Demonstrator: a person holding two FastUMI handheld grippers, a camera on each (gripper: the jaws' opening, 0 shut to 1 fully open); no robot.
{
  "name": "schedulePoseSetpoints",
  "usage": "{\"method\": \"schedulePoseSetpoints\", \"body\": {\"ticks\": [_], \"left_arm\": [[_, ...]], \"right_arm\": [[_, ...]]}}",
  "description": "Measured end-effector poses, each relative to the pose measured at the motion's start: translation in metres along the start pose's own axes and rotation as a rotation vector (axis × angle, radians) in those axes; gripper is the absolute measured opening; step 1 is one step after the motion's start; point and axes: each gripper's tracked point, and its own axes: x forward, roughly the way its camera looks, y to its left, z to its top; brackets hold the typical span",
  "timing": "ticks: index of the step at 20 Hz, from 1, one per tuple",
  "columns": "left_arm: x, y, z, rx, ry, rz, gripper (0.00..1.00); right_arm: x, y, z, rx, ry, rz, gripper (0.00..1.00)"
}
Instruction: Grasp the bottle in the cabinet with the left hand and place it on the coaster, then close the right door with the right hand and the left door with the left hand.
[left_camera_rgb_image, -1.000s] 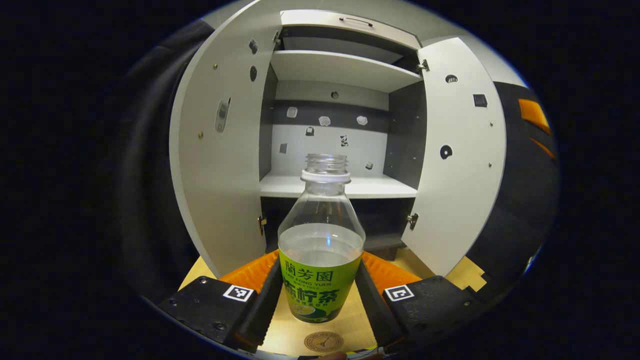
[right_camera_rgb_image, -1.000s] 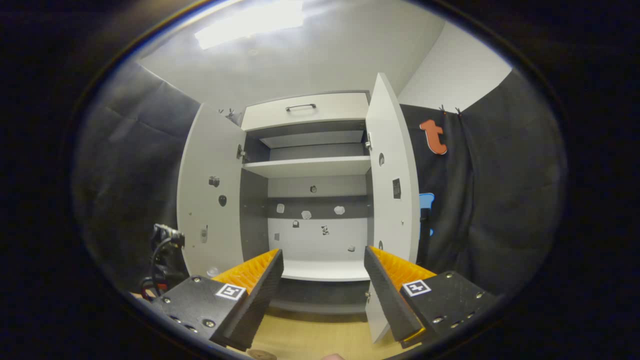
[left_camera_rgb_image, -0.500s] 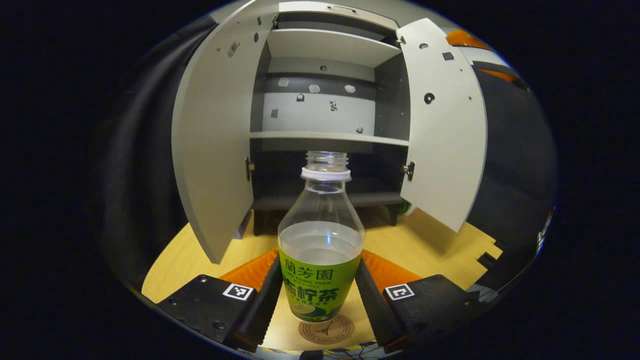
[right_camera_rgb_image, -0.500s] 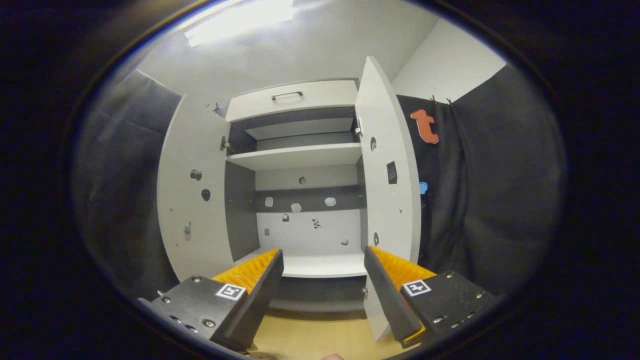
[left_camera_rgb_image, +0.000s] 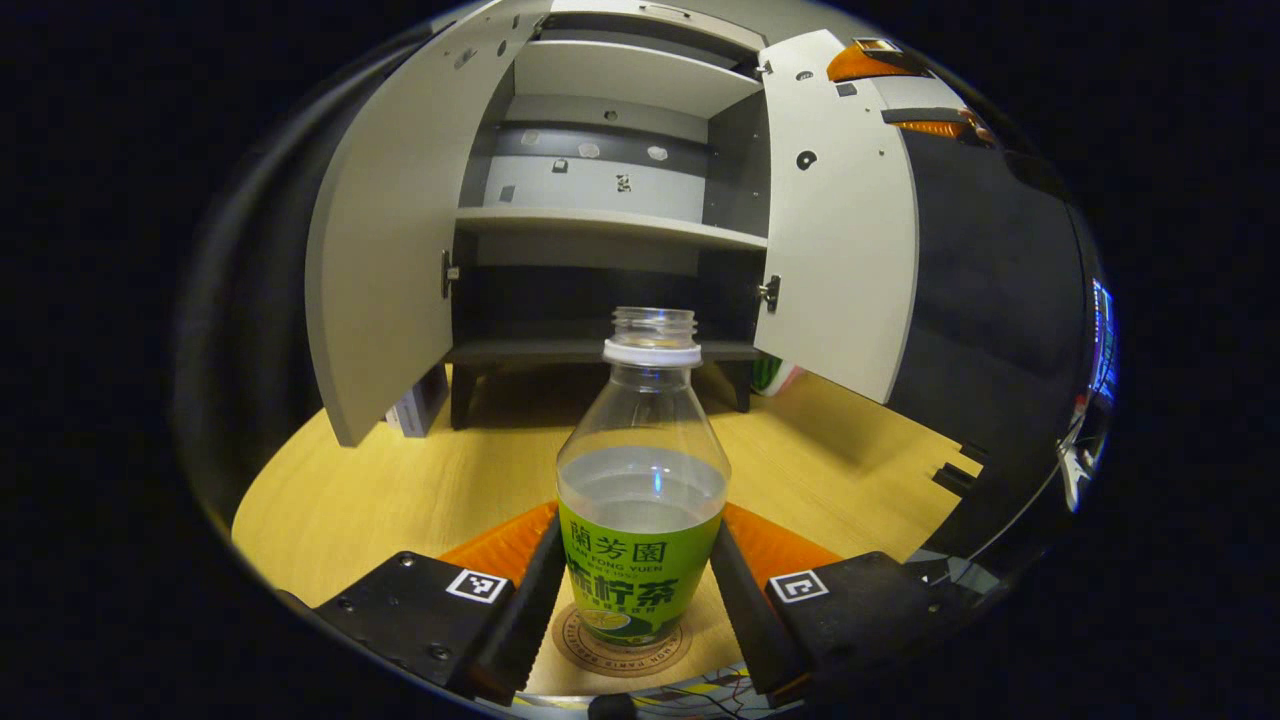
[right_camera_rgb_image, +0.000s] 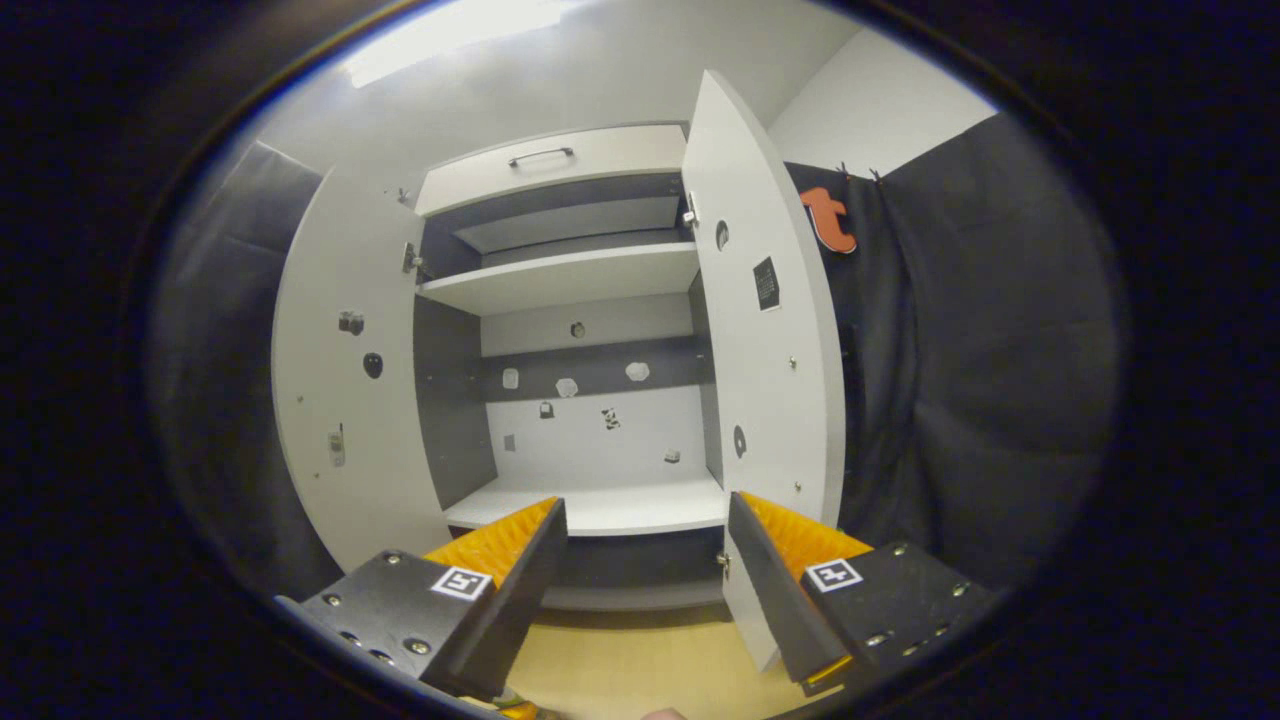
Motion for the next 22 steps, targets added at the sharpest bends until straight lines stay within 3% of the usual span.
{"method": "schedulePoseSetpoints", "body": {"ticks": [8, 10, 11, 17, 19, 22], "left_arm": [[-0.012, -0.002, -0.015, 0.045, 0.082, -0.024, 0.82], [-0.013, -0.004, -0.018, 0.049, 0.110, -0.041, 0.87], [-0.014, -0.004, -0.016, 0.052, 0.114, -0.046, 0.84], [-0.024, -0.008, 0.028, 0.051, 0.063, -0.064, 0.86], [-0.030, -0.007, 0.044, 0.061, 0.055, -0.054, 0.95], [-0.043, -0.002, 0.083, 0.096, 0.016, -0.018, 0.97]], "right_arm": [[-0.015, -0.002, -0.002, -0.019, -0.012, 0.015, 0.98], [-0.021, -0.013, 0.003, -0.010, -0.018, -0.002, 0.98], [-0.024, -0.018, 0.004, -0.003, -0.020, -0.011, 0.99], [-0.052, -0.068, 0.014, 0.003, -0.041, -0.080, 0.98], [-0.064, -0.090, 0.013, 0.011, -0.042, -0.112, 0.98], [-0.080, -0.127, 0.003, 0.007, -0.027, -0.171, 0.98]]}}
